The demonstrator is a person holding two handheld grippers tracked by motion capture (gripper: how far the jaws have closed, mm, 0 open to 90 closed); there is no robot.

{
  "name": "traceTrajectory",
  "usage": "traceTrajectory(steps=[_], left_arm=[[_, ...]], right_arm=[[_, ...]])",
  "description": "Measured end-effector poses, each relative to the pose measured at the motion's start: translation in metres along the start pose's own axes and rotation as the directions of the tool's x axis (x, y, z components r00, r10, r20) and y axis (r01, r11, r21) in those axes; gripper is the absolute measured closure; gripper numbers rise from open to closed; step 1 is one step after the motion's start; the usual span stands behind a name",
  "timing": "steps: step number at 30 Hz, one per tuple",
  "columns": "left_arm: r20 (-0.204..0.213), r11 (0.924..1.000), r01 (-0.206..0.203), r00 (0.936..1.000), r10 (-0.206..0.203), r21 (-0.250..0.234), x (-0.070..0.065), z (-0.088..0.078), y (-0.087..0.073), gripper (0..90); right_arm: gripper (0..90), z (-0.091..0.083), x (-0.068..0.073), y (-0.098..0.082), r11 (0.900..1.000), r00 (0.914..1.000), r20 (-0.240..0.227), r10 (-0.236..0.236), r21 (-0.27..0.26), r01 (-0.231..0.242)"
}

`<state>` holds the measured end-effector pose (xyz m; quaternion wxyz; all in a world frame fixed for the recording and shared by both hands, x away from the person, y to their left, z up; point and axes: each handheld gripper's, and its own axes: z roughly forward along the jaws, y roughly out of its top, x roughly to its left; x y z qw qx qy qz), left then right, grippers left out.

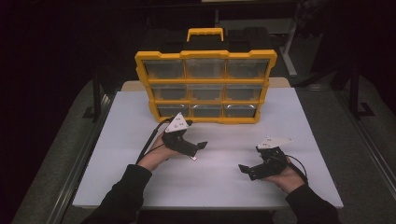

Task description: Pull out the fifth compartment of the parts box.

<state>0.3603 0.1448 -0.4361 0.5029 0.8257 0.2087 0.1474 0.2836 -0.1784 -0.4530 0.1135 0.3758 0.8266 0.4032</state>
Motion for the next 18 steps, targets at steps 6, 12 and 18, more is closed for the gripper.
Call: traceTrajectory(steps=[6, 12, 18], left_arm=[[-0.017, 0.9997, -0.024, 0.9996, 0.024, -0.001, -0.0013, -0.0013, 0.0000, 0.0], [-0.043, 0.9975, -0.071, 0.9965, 0.071, 0.003, -0.0043, -0.0029, -0.0008, 0.0], [-0.054, 0.9964, -0.085, 0.9949, 0.085, -0.002, -0.0046, -0.0037, -0.0005, 0.0]], right_arm=[[0.0, -0.0004, 0.0000, 0.0000, 1.000, 1.0000, 0.000, 0.001, -0.002, -0.001], [0.0, -0.0004, 0.0001, 0.0001, 1.000, 1.0000, -0.001, 0.000, -0.004, 0.000], [0.0, -0.0002, -0.0002, 0.0001, 1.000, 1.0000, -0.001, 0.000, -0.003, 0.000]])
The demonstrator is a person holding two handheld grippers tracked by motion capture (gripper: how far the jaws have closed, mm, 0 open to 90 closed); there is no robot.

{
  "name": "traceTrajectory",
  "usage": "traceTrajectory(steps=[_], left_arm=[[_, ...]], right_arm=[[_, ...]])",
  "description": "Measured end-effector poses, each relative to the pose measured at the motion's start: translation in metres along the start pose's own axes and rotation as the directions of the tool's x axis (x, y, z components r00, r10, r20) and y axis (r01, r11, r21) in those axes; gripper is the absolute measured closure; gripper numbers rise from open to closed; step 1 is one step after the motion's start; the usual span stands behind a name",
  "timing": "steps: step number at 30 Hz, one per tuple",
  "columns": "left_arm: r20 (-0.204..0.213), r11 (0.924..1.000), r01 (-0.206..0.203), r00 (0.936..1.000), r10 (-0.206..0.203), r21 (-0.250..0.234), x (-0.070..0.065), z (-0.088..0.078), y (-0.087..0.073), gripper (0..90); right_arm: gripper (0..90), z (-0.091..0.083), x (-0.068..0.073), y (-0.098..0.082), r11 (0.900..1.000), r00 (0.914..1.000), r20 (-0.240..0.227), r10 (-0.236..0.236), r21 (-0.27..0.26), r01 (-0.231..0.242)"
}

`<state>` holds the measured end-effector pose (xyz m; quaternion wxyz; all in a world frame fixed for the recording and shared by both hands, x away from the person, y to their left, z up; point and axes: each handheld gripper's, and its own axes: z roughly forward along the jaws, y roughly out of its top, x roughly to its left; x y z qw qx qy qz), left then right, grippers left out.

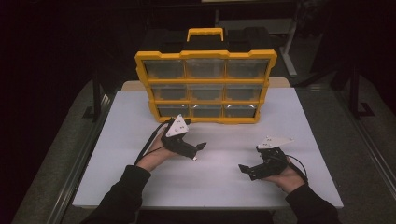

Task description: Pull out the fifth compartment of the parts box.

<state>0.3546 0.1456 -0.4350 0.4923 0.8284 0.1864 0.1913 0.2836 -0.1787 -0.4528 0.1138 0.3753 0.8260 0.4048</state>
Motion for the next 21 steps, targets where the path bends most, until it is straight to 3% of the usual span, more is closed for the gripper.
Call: traceTrajectory(steps=[21], left_arm=[[-0.062, 0.9948, -0.099, 0.9931, 0.100, 0.022, -0.0046, -0.0010, -0.0021, 0.0]], right_arm=[[0.0, 0.0002, 0.0004, -0.0001, 1.000, 1.0000, 0.000, -0.003, 0.004, 0.003]])
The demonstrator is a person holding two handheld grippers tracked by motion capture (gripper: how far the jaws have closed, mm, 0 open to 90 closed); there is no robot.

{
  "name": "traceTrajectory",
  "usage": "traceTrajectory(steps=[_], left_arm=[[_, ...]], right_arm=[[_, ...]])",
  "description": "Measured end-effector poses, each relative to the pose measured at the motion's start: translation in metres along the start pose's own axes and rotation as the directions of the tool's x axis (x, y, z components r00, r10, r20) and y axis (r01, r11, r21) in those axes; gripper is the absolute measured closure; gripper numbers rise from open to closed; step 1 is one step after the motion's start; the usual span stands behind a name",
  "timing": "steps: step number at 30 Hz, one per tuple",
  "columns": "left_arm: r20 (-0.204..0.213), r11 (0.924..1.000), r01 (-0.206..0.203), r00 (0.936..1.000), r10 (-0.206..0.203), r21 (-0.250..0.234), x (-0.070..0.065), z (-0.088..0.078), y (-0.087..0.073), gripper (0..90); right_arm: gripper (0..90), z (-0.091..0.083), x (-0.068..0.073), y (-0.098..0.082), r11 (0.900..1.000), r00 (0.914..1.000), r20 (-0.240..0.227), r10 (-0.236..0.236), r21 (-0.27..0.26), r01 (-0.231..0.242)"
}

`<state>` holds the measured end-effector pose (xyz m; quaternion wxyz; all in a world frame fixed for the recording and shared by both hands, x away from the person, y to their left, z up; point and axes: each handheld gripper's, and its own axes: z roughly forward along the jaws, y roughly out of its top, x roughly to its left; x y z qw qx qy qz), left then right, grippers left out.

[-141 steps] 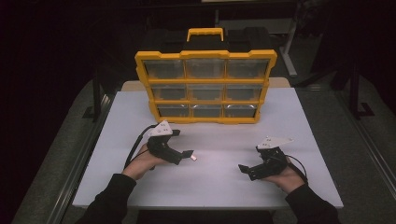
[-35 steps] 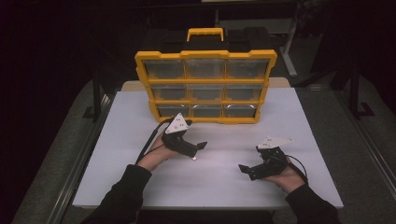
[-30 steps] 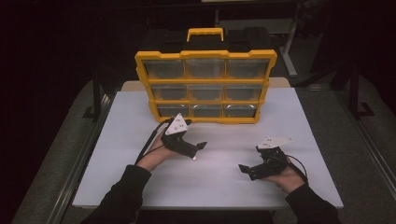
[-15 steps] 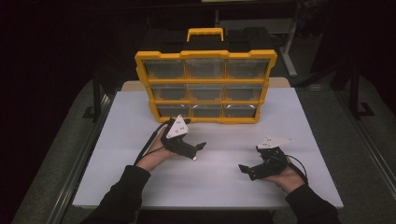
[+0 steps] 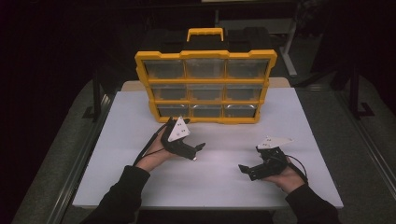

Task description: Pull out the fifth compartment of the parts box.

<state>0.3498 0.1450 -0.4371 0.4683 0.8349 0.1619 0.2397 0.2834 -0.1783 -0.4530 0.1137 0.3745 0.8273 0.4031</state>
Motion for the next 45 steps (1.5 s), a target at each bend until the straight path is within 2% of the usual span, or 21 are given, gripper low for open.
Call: traceTrajectory(steps=[4, 10, 14, 22, 30, 35, 45], left_arm=[[-0.012, 0.9997, -0.025, 0.9996, 0.025, 0.004, -0.0010, 0.0000, -0.0004, 0.0], [-0.023, 0.9993, -0.037, 0.9991, 0.037, 0.005, -0.0008, -0.0009, -0.0009, 0.0], [-0.047, 0.9977, -0.067, 0.9966, 0.067, 0.008, -0.0012, -0.0018, -0.0014, 0.0], [-0.065, 0.9964, -0.085, 0.9942, 0.085, 0.006, -0.0012, -0.0029, -0.0020, 0.0], [-0.096, 0.9908, -0.134, 0.9862, 0.135, 0.019, -0.0034, -0.0031, -0.0028, 0.0], [-0.105, 0.9891, -0.146, 0.9835, 0.147, 0.022, -0.0032, -0.0033, -0.0036, 0.0], [-0.131, 0.9814, -0.187, 0.9728, 0.191, 0.042, -0.0043, -0.0039, -0.0048, 0.0]], right_arm=[[0.0, 0.0002, 0.0001, 0.0000, 1.000, 1.0000, 0.001, -0.001, 0.001, 0.001], [0.0, 0.0001, 0.0002, 0.0000, 1.000, 1.0000, 0.001, -0.002, 0.001, 0.002], [0.0, 0.0001, 0.0002, 0.0000, 1.000, 1.0000, 0.001, -0.002, 0.002, 0.002], [0.0, 0.0001, 0.0003, -0.0001, 1.000, 1.0000, 0.001, -0.004, 0.002, 0.004], [0.0, 0.0001, 0.0003, 0.0000, 1.000, 1.0000, 0.000, -0.004, 0.002, 0.004], [0.0, 0.0000, 0.0002, -0.0001, 1.000, 1.0000, 0.000, -0.004, 0.002, 0.004], [0.0, 0.0002, 0.0004, -0.0001, 1.000, 1.0000, -0.001, -0.005, 0.004, 0.005]])
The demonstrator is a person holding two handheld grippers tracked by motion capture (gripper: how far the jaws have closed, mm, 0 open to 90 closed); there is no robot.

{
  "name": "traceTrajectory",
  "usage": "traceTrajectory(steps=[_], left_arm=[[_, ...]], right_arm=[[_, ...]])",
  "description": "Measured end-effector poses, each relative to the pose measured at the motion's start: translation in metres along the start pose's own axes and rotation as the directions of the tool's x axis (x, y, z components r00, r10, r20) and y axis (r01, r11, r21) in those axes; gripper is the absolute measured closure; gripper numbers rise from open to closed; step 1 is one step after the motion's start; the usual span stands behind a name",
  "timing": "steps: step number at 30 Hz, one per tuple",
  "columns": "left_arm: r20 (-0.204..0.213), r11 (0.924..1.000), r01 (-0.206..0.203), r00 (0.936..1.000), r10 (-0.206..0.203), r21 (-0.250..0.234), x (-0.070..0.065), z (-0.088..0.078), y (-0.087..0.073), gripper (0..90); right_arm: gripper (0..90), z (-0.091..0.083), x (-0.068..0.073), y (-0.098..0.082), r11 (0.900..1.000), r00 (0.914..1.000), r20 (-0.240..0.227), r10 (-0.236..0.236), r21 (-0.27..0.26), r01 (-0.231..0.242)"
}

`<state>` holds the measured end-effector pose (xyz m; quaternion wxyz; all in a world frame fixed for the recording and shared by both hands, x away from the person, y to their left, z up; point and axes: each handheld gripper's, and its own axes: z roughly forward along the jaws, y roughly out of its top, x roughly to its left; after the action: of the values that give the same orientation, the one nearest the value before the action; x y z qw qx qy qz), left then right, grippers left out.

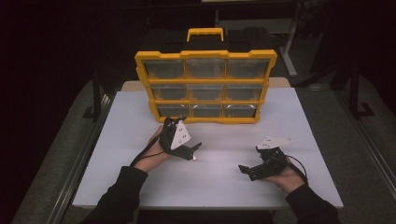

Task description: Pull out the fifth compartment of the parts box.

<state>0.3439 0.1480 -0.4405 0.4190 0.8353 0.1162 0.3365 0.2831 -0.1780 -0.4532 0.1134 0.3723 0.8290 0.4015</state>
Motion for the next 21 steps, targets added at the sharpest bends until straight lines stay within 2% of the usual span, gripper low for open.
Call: traceTrajectory(steps=[10, 21], left_arm=[[-0.022, 0.9990, -0.044, 0.9988, 0.044, 0.008, -0.0025, 0.0004, -0.0003, 0.0], [-0.042, 0.9952, -0.096, 0.9944, 0.097, 0.022, -0.0061, 0.0005, -0.0006, 0.0]], right_arm=[[0.0, 0.0001, 0.0001, 0.0000, 1.000, 1.0000, -0.001, 0.001, 0.001, -0.001], [0.0, -0.0001, 0.0000, 0.0000, 1.000, 1.0000, -0.001, 0.000, 0.000, 0.000]])
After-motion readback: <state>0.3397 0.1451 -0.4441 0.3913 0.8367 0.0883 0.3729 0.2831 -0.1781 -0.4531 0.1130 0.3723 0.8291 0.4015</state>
